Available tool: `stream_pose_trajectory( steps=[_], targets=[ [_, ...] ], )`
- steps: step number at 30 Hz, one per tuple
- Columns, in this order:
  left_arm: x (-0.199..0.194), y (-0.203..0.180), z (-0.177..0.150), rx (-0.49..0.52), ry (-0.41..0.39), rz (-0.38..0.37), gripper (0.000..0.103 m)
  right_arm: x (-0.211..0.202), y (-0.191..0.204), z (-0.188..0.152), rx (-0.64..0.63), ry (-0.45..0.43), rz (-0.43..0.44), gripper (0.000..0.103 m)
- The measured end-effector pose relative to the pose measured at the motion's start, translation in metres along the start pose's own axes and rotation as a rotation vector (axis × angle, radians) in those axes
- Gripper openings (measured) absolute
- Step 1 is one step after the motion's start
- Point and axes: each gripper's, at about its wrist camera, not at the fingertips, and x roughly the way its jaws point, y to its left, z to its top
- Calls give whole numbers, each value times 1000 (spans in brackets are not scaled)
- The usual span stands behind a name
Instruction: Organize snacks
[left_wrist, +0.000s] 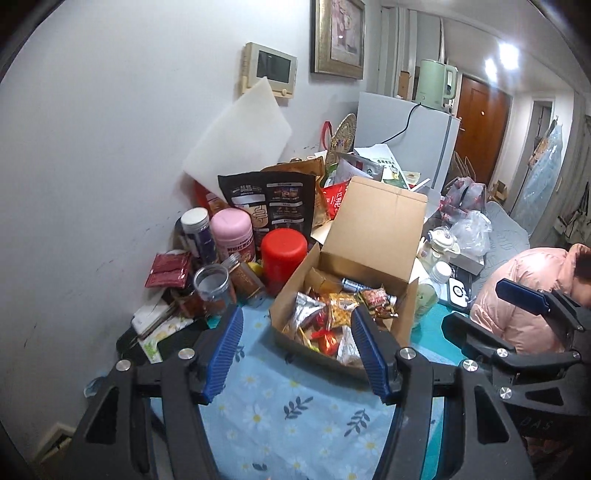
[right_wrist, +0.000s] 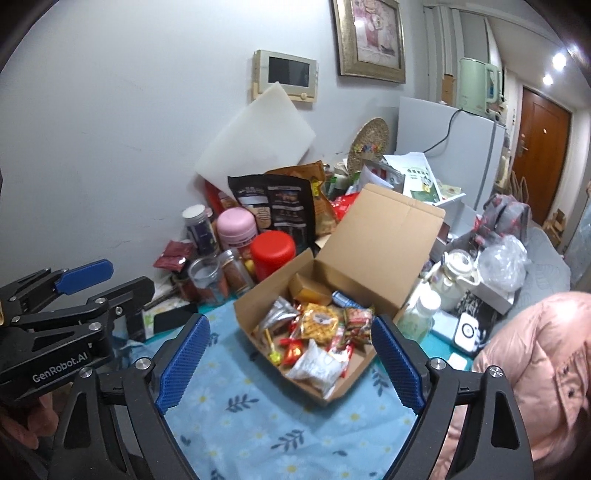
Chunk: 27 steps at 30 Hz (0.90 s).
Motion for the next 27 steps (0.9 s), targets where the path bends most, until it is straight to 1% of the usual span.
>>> stream_pose_trajectory(
  steps=[3, 11, 14, 18, 27],
  targets=[
    [-10, -1, -15, -14, 6, -4, 60, -12, 3, -13, -10, -8, 12, 90],
    [-25, -5, -53, -28, 23, -21, 60, -32, 6, -48, -8, -6, -32, 90],
    [-31, -4, -67, -38, 9, -25, 60, -39, 7, -61, 9, -14, -41, 90],
    [-36, -2, -77, -46, -5, -22, 60, -42, 8, -77, 36, -11, -17, 90],
    [-42, 1, -96, -75, 3, -21, 60, -45, 12, -95, 30, 4, -17, 90]
  ],
)
